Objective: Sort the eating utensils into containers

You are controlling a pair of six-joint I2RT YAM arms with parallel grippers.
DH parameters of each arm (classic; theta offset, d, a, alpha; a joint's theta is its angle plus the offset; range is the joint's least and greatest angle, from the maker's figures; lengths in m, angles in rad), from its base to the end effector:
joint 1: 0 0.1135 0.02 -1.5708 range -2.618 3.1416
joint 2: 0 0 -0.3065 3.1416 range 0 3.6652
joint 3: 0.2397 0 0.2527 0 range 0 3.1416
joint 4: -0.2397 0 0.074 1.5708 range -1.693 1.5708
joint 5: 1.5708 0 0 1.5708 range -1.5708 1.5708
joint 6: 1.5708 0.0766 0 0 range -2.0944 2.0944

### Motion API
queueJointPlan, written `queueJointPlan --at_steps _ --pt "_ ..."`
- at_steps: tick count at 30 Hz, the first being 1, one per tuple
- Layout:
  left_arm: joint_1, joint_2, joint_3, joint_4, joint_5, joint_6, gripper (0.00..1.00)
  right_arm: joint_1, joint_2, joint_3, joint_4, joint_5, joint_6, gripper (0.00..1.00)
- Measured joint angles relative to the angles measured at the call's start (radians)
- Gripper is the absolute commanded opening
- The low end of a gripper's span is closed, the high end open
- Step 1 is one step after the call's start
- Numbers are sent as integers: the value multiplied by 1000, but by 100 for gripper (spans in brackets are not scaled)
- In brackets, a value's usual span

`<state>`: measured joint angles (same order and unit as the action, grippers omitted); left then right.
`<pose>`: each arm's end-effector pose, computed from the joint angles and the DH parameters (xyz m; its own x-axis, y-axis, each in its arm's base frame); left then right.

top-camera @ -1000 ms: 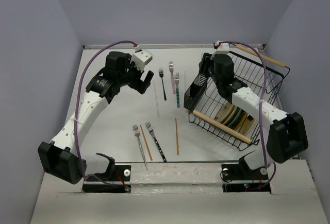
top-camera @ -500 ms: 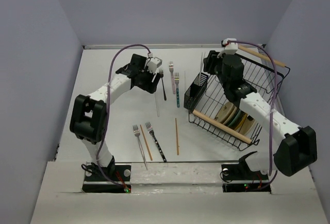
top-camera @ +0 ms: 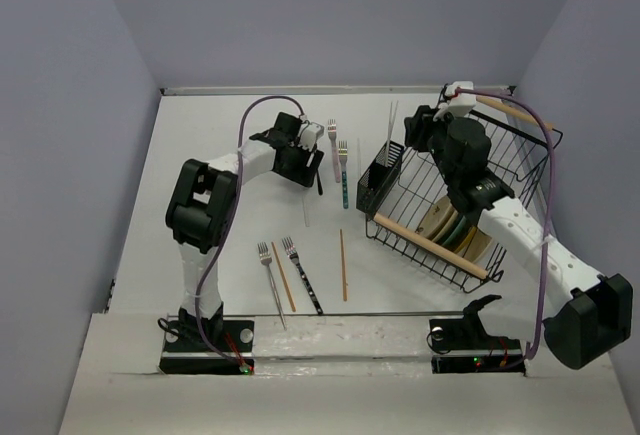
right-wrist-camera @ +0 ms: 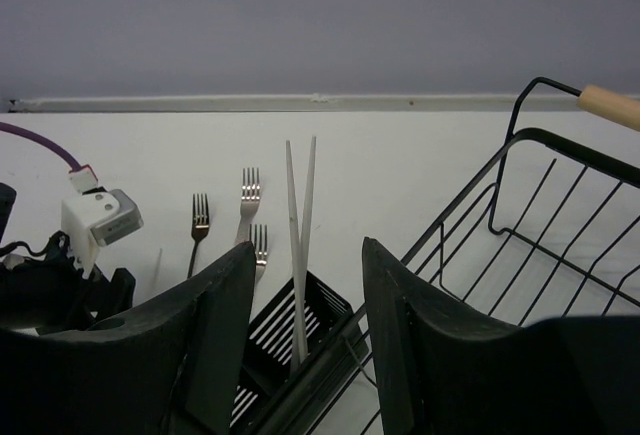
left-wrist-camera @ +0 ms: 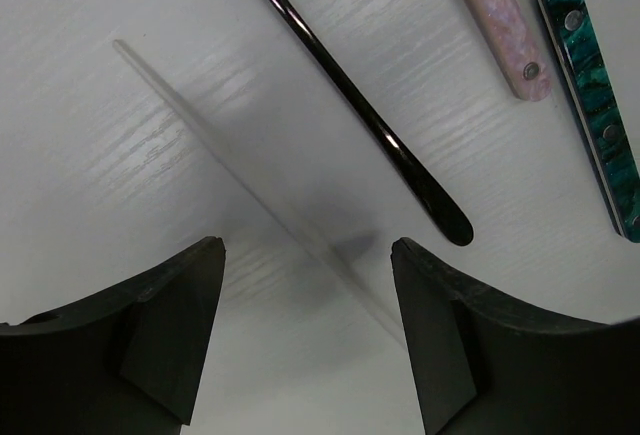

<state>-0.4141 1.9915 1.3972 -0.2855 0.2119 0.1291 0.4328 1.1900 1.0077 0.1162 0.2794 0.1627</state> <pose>0.4302 -0.2067 0.1908 -0.6332 0.4158 -0.6529 0.6026 0.7941 -0.0787 0.2864 0.1090 0.4028 -0.0840 0.1327 -0.9876 -0.1416 0.9794 0.1437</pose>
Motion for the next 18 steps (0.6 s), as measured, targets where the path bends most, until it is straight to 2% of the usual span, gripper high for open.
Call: queueJointPlan --at_steps 9,12,17,18 --pt "-5 35 13 17 -6 -14 48 0 -15 -26 -5 2 -21 53" --pt "-3 40 18 16 -1 -15 44 0 -20 -28 -5 3 -28 53" --pt "8 49 31 12 9 -13 42 0 -40 -43 -8 11 -34 53" --pt "11 50 31 13 14 -15 37 0 -47 -44 -12 14 -36 53"
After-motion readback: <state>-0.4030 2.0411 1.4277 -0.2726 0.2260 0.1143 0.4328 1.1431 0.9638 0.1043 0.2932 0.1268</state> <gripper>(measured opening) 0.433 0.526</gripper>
